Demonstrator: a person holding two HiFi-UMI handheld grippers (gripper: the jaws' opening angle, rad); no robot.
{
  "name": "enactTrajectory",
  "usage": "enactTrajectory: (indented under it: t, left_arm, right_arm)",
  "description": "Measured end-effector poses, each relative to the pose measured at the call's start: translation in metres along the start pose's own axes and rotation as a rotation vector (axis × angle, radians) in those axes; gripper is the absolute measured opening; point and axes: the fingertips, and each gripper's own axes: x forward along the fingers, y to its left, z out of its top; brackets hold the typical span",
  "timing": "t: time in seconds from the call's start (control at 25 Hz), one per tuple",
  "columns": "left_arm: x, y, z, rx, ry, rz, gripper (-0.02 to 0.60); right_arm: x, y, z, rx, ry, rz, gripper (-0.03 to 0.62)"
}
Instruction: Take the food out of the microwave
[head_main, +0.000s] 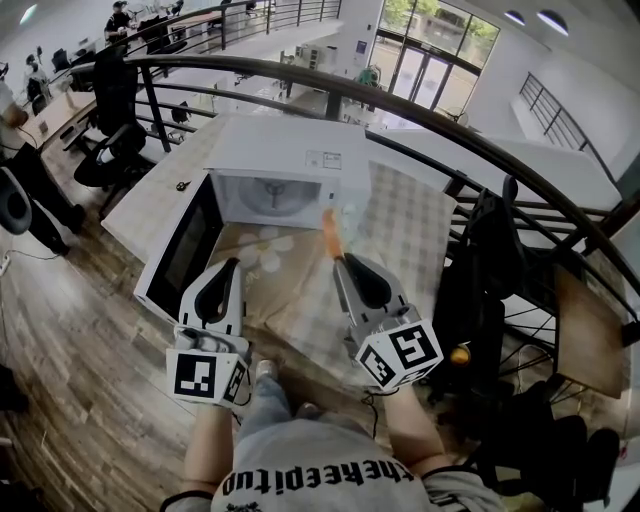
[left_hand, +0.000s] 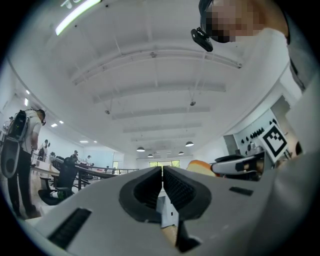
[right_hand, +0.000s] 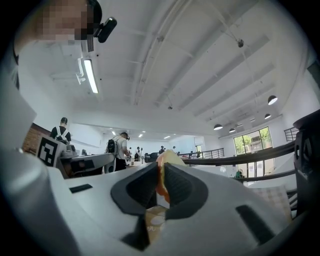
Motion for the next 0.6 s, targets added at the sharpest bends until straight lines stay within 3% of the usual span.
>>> enactTrajectory:
  t: [0.6]
  left_arm:
    - [-0.0048, -0.0056, 0.0019, 0.001, -0.002, -0.005, 0.011]
  right_arm:
    - [-0.0077, 0.0, 0.0051, -0.003, -0.027, -0.018, 0.041]
